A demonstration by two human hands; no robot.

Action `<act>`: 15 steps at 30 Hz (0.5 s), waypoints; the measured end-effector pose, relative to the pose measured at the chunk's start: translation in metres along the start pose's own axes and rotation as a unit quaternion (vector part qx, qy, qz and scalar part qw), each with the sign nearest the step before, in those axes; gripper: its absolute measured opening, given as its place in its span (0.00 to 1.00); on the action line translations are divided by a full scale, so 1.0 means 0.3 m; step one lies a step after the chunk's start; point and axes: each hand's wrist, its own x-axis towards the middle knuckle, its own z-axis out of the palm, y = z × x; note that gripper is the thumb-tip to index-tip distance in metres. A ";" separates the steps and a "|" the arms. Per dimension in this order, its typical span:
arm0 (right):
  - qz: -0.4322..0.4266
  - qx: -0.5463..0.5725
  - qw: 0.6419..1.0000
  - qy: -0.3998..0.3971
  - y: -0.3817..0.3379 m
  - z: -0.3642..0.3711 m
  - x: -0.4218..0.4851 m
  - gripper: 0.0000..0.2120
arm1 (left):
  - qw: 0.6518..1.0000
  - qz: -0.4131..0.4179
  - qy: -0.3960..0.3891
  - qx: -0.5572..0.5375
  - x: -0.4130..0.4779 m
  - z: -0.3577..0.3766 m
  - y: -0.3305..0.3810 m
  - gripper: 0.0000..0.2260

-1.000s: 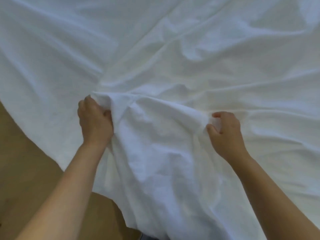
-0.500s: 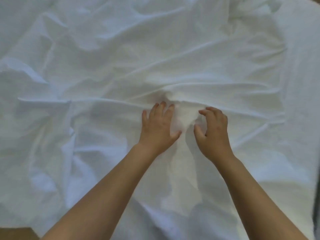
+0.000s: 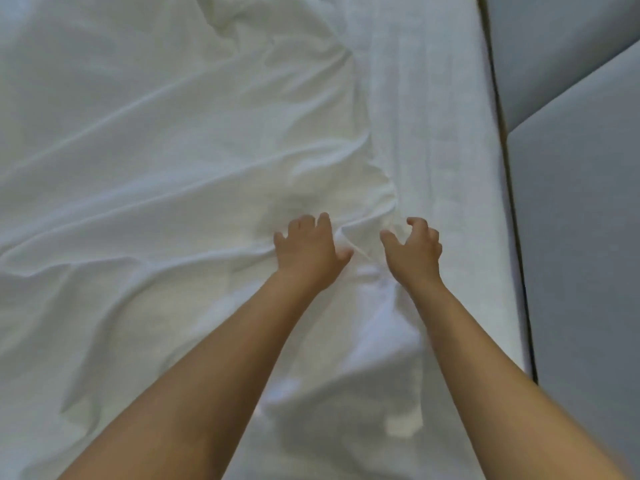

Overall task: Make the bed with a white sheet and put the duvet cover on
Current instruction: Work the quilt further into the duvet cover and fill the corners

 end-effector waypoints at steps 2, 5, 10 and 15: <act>0.057 0.052 0.995 -0.069 0.039 0.007 0.072 0.33 | 0.998 -0.017 0.012 0.063 0.052 0.044 0.021 0.19; 0.077 0.070 0.982 -0.156 0.078 0.044 0.121 0.38 | 0.994 0.001 0.054 0.099 0.081 0.094 0.016 0.09; 0.059 0.082 0.975 -0.198 0.084 0.093 0.116 0.34 | 0.976 -0.064 0.183 -0.098 0.055 0.030 -0.074 0.15; 0.052 0.156 0.945 -0.284 0.073 0.100 0.069 0.32 | 0.979 -0.180 0.076 -0.056 0.065 -0.009 -0.104 0.15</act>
